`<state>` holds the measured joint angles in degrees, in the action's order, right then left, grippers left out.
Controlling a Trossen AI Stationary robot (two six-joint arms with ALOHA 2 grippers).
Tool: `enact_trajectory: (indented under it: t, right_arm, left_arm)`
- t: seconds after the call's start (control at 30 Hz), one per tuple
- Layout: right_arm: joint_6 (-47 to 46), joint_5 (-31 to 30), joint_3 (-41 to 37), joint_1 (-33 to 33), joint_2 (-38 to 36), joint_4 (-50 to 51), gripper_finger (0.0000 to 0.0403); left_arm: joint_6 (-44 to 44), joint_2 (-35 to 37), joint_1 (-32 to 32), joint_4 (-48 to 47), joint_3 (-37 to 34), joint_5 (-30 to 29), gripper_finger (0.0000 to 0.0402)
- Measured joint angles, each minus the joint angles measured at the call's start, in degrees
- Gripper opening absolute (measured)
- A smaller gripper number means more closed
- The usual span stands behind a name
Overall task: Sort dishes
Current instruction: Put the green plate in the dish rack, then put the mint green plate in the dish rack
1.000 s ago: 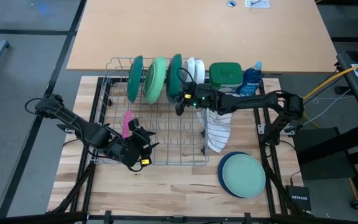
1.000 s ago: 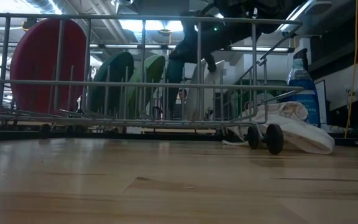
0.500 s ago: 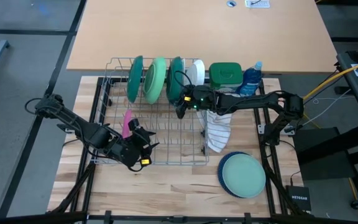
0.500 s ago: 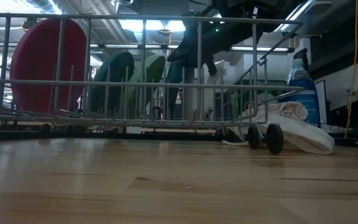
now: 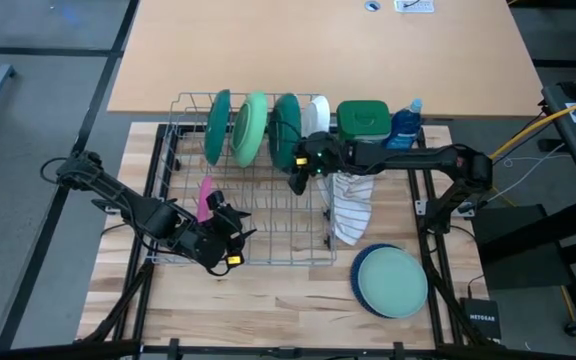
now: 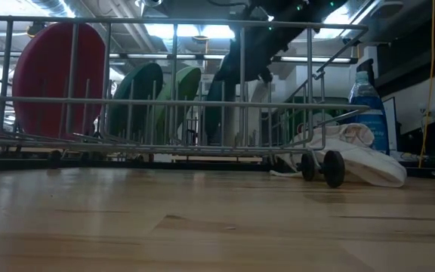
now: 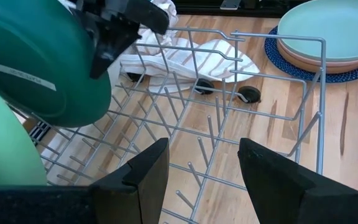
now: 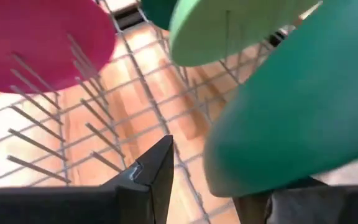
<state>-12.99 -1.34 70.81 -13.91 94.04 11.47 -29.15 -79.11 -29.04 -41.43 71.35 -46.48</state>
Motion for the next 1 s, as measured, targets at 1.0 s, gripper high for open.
enact_trajectory:
  t: [1.0]
  right_arm:
    - [-0.17,-0.66,23.42,0.07,0.04,41.75,0.0138]
  left_arm:
    - [-0.02,0.0,-0.11,0.09,-0.01,0.0,0.0184]
